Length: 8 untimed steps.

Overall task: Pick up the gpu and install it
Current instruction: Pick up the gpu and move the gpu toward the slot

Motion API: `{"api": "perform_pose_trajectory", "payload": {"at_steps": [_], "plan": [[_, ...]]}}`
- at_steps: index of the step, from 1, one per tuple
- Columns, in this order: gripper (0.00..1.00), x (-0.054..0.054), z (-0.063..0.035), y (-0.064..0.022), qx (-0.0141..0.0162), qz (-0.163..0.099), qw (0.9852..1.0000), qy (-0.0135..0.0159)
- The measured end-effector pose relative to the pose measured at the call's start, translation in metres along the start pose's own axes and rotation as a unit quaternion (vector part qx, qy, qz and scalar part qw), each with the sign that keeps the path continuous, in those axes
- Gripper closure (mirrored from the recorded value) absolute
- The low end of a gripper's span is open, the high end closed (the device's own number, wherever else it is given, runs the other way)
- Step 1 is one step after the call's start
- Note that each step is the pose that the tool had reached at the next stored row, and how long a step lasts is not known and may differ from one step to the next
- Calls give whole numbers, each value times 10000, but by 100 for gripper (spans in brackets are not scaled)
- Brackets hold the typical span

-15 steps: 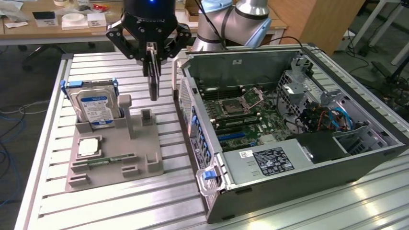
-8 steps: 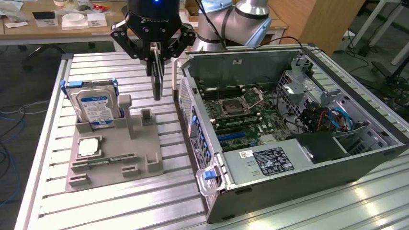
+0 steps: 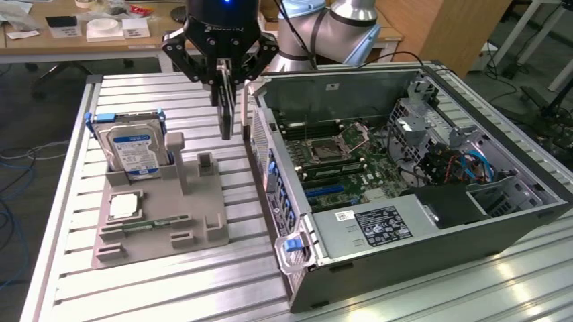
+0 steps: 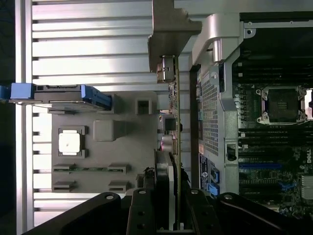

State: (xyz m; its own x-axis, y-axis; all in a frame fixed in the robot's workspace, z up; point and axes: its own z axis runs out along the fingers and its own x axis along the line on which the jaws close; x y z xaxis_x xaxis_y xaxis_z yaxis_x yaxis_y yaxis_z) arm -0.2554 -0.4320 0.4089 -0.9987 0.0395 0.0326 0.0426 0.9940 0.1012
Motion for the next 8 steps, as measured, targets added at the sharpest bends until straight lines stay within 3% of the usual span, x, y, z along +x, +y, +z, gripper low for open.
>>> {"api": "perform_pose_trajectory", "payload": {"at_steps": [8], "plan": [[72,-82,-2,3,0,10,10000,-1]]}}
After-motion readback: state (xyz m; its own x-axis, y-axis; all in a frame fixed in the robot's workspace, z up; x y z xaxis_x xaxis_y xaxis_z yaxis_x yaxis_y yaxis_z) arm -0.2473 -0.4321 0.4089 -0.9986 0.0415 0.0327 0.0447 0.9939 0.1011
